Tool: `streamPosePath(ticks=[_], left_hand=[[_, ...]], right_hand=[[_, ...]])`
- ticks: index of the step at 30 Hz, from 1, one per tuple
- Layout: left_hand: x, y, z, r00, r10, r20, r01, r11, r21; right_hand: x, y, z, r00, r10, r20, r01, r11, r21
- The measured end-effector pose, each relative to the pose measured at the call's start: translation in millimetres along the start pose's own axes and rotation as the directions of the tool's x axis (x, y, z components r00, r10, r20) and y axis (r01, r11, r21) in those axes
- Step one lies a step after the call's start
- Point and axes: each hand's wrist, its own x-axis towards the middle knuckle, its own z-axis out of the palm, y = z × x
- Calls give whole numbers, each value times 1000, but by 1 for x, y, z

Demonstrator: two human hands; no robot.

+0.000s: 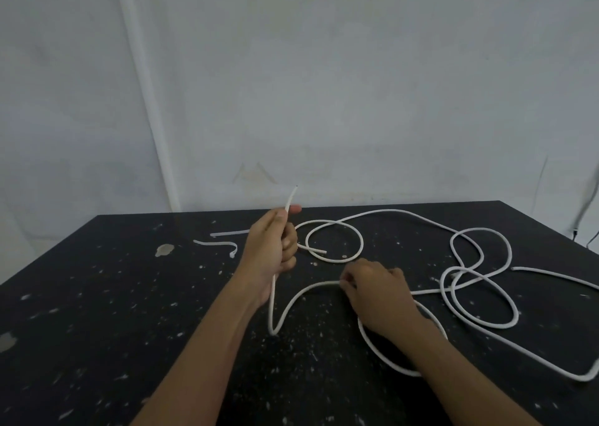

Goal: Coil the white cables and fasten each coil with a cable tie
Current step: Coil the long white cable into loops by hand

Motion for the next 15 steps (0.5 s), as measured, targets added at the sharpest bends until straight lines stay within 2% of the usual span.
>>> streamPosePath(ticks=[2, 4, 6, 8, 11, 15], left_hand=[[-2, 6, -2, 999, 41, 25, -41, 999, -2], [-4, 8, -3, 997, 68, 35, -67, 998, -20], [-5, 8, -2, 995, 100, 16, -100, 995, -8], [-5, 5, 0, 991, 130, -18, -130, 991, 20], [-3, -3, 1, 995, 96, 7, -96, 995, 28], [-2, -18, 4, 999, -17, 28, 13, 993, 120]], right_hand=[[9, -1, -18, 992, 90, -89, -80, 990, 112], [22, 4, -39, 944, 186, -273, -109, 955, 274], [33, 9, -58, 854, 276, -442, -10, 857, 516], [37, 5, -69, 801, 298, -520, 145, 746, 650], [31, -8, -56, 811, 234, -536, 276, 656, 703], [23, -15, -15, 877, 266, -400, 290, 372, 882]])
